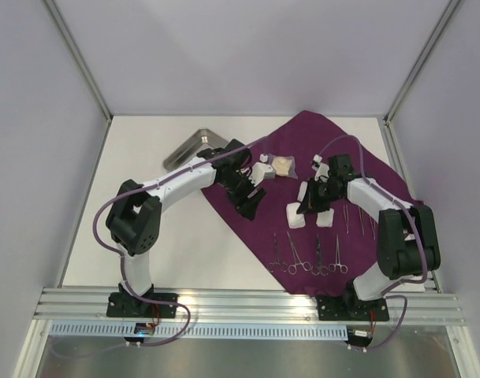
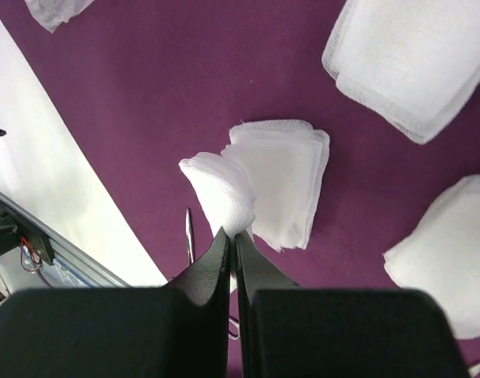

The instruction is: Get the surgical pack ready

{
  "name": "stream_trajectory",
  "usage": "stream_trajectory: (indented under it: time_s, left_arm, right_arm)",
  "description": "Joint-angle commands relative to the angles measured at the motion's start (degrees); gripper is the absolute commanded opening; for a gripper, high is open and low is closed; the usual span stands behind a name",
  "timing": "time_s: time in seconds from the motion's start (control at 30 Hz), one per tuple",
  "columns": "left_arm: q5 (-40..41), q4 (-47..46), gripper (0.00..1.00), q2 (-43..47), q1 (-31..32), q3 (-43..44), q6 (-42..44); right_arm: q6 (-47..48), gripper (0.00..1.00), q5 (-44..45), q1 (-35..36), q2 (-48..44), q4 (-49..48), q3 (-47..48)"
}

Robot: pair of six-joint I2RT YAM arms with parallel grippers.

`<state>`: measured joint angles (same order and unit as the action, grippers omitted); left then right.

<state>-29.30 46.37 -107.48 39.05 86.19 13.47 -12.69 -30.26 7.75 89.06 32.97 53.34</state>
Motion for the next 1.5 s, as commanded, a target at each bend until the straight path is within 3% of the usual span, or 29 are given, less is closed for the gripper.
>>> stream_trajectory:
  time_s: [0.0, 0.33, 0.43, 0.47, 0.53, 0.67, 0.83, 1.3, 1.47]
  left_arm:
    - [-2.9, -2.2, 0.73, -0.4, -0.1, 2.8, -2.6]
    - [-2.5, -1.8, 0.73, -1.2, 0.4, 2.6, -2.0]
    - [-2.3, -1.2, 0.73, -1.4, 0.4, 2.8, -1.5]
    - [-2.3, -1.0, 0.73, -1.4, 0.4, 2.8, -1.0]
    - [-2.7, -0.1, 0.73, -1.6, 0.4, 3.4, -0.2]
    - [-2.7, 1.3, 0.73, -1.8, 0.5, 4.0, 0.5]
    - [-2.4, 1.4, 0.73, -1.5, 0.4, 3.6, 1.0]
    - [-1.9, 1.1, 0.73, -0.7, 0.4, 2.5, 1.1]
    - [-1.6, 0.9, 0.73, -0.7, 0.5, 2.6, 1.1]
  right_arm:
    - [1.3, 0.01, -3.1, -0.2, 3.2, -1.9, 2.7]
    - [0.6, 0.01, 1.1, -1.7, 6.0, -3.6, 2.4]
    - [1.2, 0.12, 3.4, -1.7, 7.1, -2.7, 2.9]
    - [1.3, 0.26, 3.6, -1.7, 7.2, -2.5, 3.1]
    - [1.4, 0.44, 3.9, -1.6, 6.7, -1.9, 3.3]
    - [1.5, 0.53, 7.2, -1.1, 4.6, 1.0, 5.1]
    - [0.8, 0.52, 13.1, -1.1, 1.5, 1.1, 2.5]
    - [-3.1, 0.42, -2.2, -1.0, 10.0, -11.2, -3.3]
    - [-3.4, 0.37, -2.8, -1.1, 10.7, -12.1, -3.9]
